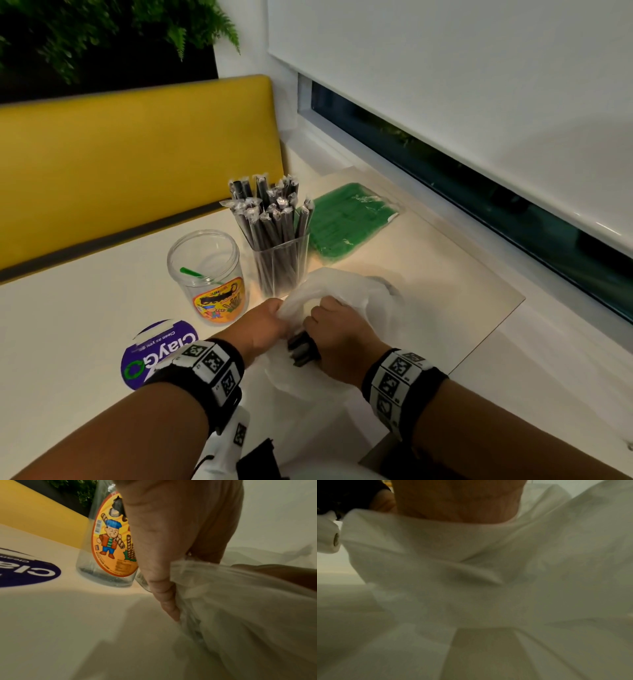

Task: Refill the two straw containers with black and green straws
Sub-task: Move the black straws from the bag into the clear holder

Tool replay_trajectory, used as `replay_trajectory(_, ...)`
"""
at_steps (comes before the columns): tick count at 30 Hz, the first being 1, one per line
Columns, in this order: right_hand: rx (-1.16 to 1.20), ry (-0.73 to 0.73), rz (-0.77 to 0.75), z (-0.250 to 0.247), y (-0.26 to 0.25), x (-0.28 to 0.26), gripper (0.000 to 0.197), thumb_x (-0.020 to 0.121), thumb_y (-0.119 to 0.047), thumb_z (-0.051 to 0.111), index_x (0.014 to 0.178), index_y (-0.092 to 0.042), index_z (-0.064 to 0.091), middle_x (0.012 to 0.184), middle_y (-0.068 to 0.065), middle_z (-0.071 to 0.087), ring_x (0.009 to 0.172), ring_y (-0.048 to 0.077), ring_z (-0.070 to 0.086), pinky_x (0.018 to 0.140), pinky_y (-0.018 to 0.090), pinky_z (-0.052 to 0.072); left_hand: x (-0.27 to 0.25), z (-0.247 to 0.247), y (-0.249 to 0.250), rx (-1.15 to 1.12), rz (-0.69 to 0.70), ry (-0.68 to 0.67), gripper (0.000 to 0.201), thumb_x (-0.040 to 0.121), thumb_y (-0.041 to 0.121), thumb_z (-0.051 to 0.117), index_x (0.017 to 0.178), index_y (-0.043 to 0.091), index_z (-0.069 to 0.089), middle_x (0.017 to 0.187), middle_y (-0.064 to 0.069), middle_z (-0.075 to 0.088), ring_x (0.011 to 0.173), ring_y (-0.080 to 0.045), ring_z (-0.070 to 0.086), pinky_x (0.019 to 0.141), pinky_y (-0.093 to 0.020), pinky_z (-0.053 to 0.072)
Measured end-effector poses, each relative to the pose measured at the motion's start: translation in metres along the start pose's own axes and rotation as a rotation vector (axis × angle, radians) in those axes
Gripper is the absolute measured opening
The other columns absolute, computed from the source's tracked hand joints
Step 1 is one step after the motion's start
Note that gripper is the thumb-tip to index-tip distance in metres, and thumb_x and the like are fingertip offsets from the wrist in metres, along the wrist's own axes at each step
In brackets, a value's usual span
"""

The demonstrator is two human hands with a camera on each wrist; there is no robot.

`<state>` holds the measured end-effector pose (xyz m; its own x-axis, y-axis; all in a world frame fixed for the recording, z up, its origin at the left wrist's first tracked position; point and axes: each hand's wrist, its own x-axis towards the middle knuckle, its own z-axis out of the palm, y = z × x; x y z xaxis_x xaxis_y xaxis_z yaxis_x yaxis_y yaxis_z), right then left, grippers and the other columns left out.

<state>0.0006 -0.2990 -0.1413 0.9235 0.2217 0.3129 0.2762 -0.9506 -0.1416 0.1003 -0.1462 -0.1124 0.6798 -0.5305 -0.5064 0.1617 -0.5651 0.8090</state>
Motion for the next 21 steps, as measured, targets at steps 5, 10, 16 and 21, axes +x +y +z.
replay_trajectory(5,0.034,-0.295,0.009,-0.007,0.0,0.001,0.019,0.074,-0.015,0.071,0.09,-0.01,0.063,0.081,0.009,0.065,0.071,0.032,0.06,0.068,0.041,0.053,0.006,0.0,0.0,0.166,0.019,0.129,0.028,0.081,0.006,0.064,0.106,0.02,0.06,0.096,-0.007,0.068,0.086,-0.027,0.067,0.069,-0.036,0.058)
replay_trajectory(10,0.072,-0.475,0.032,-0.021,0.0,0.012,0.016,0.084,-0.018,0.063,0.098,-0.011,0.066,0.097,0.011,0.063,0.09,0.033,0.057,0.088,0.041,0.048,0.01,0.005,-0.007,0.527,0.15,0.165,0.022,0.089,0.002,0.051,0.091,0.023,0.05,0.079,0.005,0.053,0.081,-0.019,0.055,0.058,-0.023,0.035)
replay_trajectory(16,0.447,-0.321,0.203,-0.069,-0.006,0.033,0.02,0.081,-0.029,0.073,0.085,-0.028,0.054,0.08,-0.013,0.054,0.074,0.008,0.048,0.064,0.018,0.035,0.01,0.005,-0.016,0.527,0.218,0.257,0.022,0.092,0.004,0.052,0.112,0.014,0.054,0.104,-0.007,0.064,0.092,-0.022,0.06,0.077,-0.025,0.041)
replay_trajectory(21,0.636,-0.141,0.321,-0.092,-0.007,0.042,0.024,0.084,-0.023,0.075,0.105,-0.03,0.066,0.087,-0.017,0.06,0.075,-0.005,0.055,0.069,0.005,0.038,0.008,0.014,-0.016,0.55,0.233,0.238,0.024,0.097,0.0,0.042,0.095,0.015,0.06,0.104,-0.014,0.066,0.093,-0.033,0.06,0.084,-0.036,0.047)
